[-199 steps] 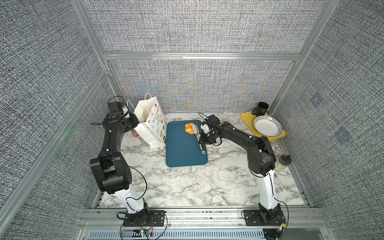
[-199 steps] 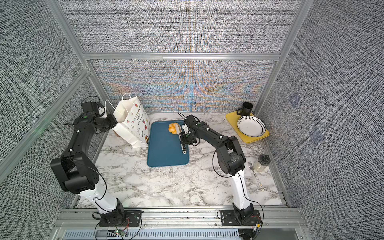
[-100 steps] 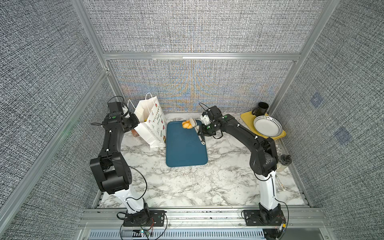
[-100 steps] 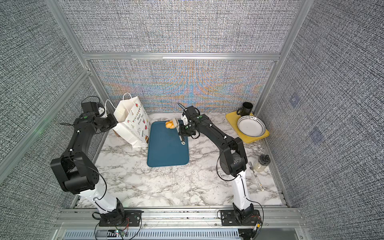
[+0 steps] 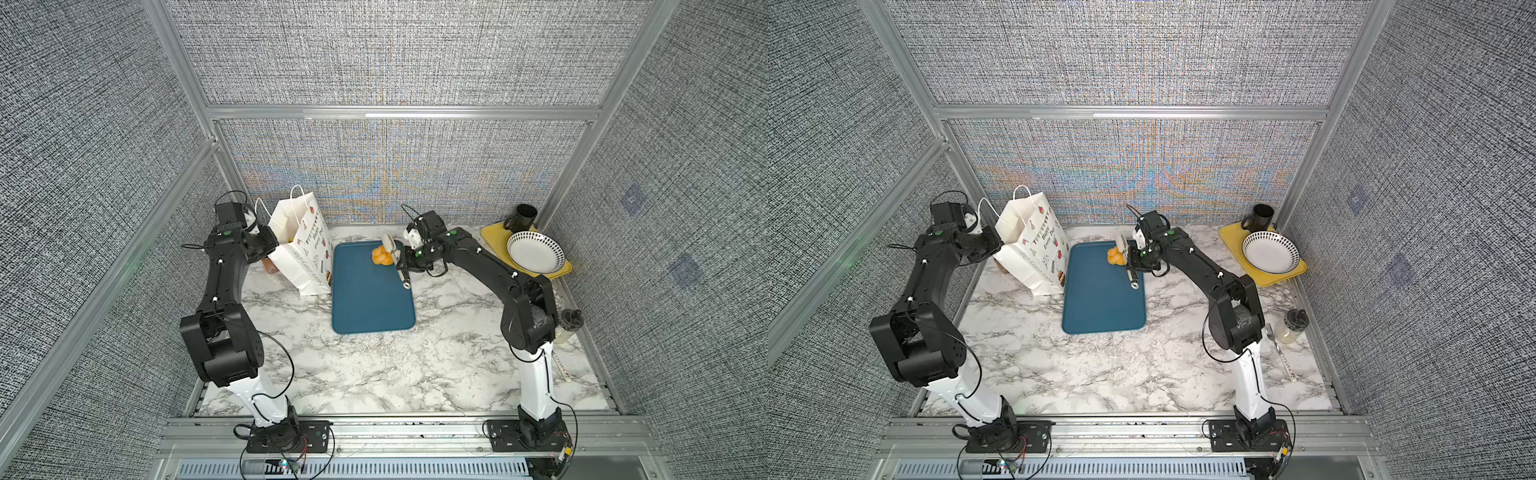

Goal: Pack bread into a paper bag
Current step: Pick up the fake bread from the plate.

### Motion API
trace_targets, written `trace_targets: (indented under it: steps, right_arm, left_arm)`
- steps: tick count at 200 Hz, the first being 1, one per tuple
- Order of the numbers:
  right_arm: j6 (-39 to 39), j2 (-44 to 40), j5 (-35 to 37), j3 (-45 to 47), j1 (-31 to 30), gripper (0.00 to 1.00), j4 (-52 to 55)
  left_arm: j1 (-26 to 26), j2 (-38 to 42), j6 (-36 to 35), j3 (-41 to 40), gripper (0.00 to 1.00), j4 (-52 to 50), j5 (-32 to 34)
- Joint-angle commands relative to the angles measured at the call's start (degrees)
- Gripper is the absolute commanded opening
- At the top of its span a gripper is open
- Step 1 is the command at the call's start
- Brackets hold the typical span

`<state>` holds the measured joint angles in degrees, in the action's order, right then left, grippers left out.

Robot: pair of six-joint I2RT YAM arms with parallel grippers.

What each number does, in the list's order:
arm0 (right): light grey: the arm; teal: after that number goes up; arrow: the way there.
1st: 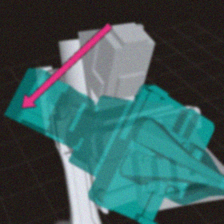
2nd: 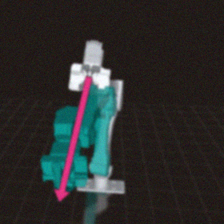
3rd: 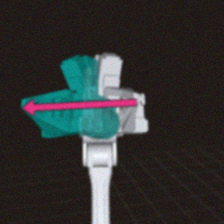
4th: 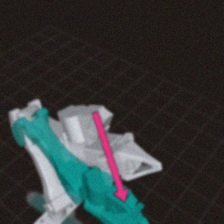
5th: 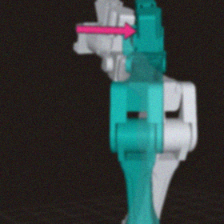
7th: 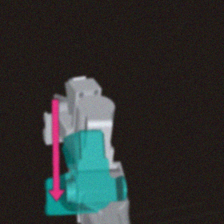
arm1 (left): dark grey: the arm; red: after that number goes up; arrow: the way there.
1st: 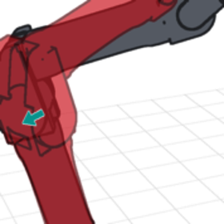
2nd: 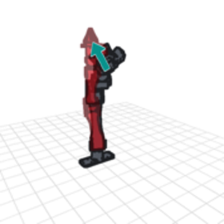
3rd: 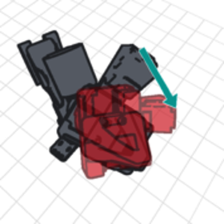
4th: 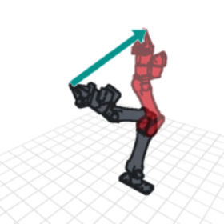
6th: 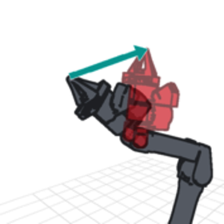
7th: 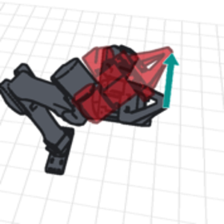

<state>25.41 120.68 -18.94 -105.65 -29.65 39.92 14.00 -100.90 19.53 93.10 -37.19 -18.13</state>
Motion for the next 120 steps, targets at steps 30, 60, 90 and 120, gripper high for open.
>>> trace_targets:
  steps: [30,60,90,120]
  right_arm:
    - [4.1,-7.1,-7.2,13.0,0.1,0.22,-9.2]
    - [6.2,-7.7,-8.6,15.6,0.2,0.25,-11.7]
    - [6.1,-4.9,-8.8,13.7,0.3,0.27,-11.7]
    - [5.8,-1.9,-7.3,10.0,0.9,0.28,-9.4]
  left_arm:
    - [0.1,-0.4,-0.7,0.2,0.02,-1.5,-0.1]
    - [0.1,-0.6,-0.6,-0.2,0.02,-1.2,-0.2]
    - [0.1,-0.8,-0.9,0.3,0.02,-1.4,-0.3]
    - [0.1,-1.1,-1.3,1.1,0.02,-1.9,0.0]
